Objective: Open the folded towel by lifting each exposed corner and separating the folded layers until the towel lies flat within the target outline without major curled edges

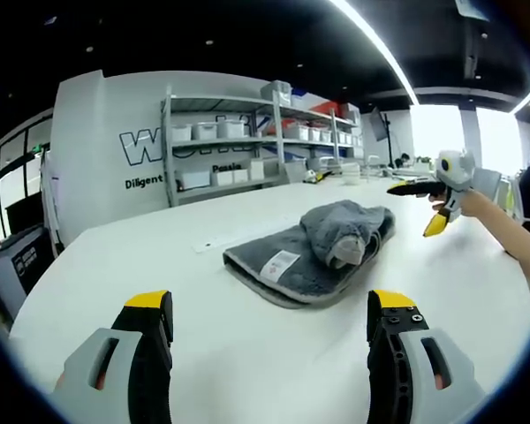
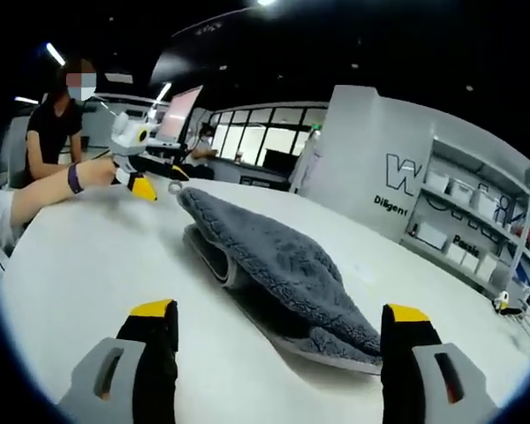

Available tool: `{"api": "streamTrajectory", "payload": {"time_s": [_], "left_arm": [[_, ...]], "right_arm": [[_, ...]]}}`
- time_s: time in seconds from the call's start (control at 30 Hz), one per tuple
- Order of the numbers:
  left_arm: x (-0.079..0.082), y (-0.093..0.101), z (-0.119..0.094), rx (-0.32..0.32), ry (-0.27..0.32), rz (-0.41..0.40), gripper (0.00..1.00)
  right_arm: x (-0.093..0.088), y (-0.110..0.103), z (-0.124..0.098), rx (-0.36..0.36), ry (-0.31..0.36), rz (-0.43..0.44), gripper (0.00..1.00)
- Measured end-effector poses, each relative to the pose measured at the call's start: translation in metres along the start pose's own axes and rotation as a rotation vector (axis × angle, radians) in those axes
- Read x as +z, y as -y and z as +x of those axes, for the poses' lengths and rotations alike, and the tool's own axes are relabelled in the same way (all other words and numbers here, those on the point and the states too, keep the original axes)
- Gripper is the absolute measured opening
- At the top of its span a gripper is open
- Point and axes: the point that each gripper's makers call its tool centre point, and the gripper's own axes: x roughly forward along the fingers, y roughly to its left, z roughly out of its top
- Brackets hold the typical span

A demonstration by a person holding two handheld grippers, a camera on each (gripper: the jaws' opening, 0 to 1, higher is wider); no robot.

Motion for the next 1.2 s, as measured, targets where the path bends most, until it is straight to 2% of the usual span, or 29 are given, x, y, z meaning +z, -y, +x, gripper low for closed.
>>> {"api": "streamTrajectory", "payload": {"time_s": [0.17,0.5,0.87,1.07,1.2], "left_arm": [[0.000,0.000,0.000,0.000,-0.002,0.002,0.90],[0.000,0.001,0.002,-0.003,-0.005,0.006,0.90],[-0.001,0.001,0.002,-0.006,-0.011,0.010,0.90],[-0.002,0.002,0.002,-0.007,-0.015,0.013,0.90],[-0.002,0.003,0.002,-0.011,-0.017,0.014,0.90]], "right_arm": [[-0.002,0.000,0.002,-0.003,-0.014,-0.025,0.92],[-0.001,0.010,0.005,-0.072,-0.031,-0.126,0.71],[-0.015,0.021,0.009,-0.137,-0.097,-0.214,0.55],[-0.025,0.025,0.008,-0.144,-0.132,-0.197,0.52],[-0.031,0.025,0.008,-0.143,-0.158,-0.198,0.43]]}}
